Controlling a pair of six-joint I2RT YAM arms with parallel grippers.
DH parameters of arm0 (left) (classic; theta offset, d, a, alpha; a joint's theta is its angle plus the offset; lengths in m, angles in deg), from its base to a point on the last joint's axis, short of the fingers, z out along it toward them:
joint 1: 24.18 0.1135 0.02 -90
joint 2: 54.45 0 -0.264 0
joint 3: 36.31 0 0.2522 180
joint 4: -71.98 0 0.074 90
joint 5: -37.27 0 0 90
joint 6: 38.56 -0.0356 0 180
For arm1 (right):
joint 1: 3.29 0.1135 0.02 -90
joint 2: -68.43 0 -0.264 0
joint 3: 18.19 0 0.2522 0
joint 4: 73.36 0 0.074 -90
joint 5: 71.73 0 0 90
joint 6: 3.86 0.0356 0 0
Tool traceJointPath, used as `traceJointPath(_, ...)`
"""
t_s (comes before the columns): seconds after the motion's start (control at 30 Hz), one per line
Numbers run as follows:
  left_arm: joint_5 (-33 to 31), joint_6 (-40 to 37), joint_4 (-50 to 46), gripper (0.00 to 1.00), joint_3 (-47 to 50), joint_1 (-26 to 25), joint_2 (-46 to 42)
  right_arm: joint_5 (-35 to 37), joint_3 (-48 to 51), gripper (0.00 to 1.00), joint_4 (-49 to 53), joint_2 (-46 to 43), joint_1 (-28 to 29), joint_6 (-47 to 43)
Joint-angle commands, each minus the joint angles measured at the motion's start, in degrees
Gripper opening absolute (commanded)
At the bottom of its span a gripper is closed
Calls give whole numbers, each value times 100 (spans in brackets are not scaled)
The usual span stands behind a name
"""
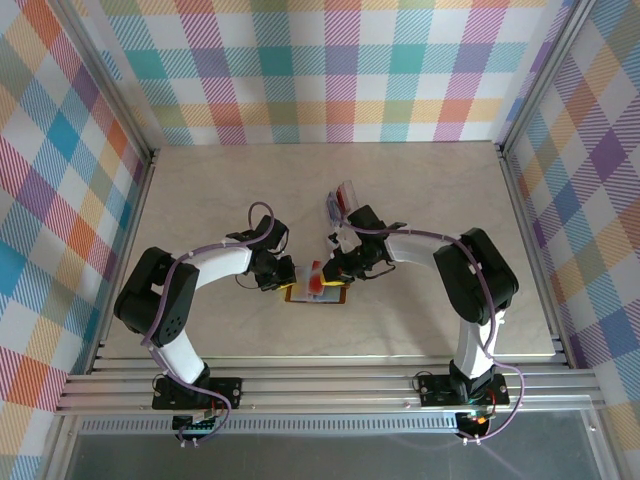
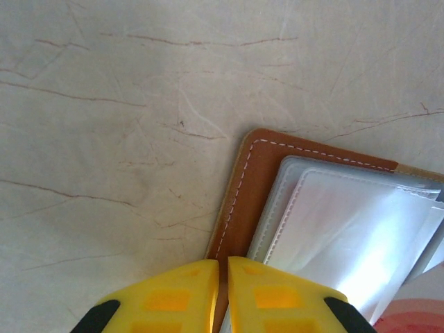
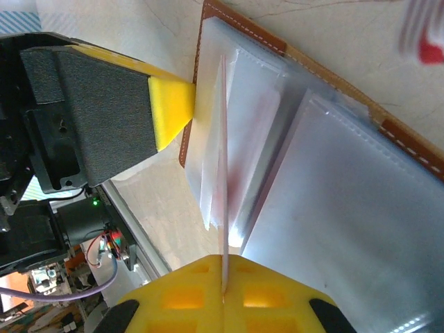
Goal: Put the credit cards into the card holder
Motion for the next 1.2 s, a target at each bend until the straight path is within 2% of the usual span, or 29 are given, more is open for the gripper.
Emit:
traceJointPath(0.0,-139,-48,-121,14,131,-61,321,-271,85,0,-137,83,-36,155)
traceJointPath(0.37,-145,-35,-148,14,108,-60,347,12,332,0,136,97,-40,179)
traceJointPath(0.9,-107,-66,-135,14,47,-84,470,259,-87,0,670,503,-14,-113)
traceJointPath(1.17,-97,-44,-114,14,55,-138,439,255,-166,0,562,599,28,36)
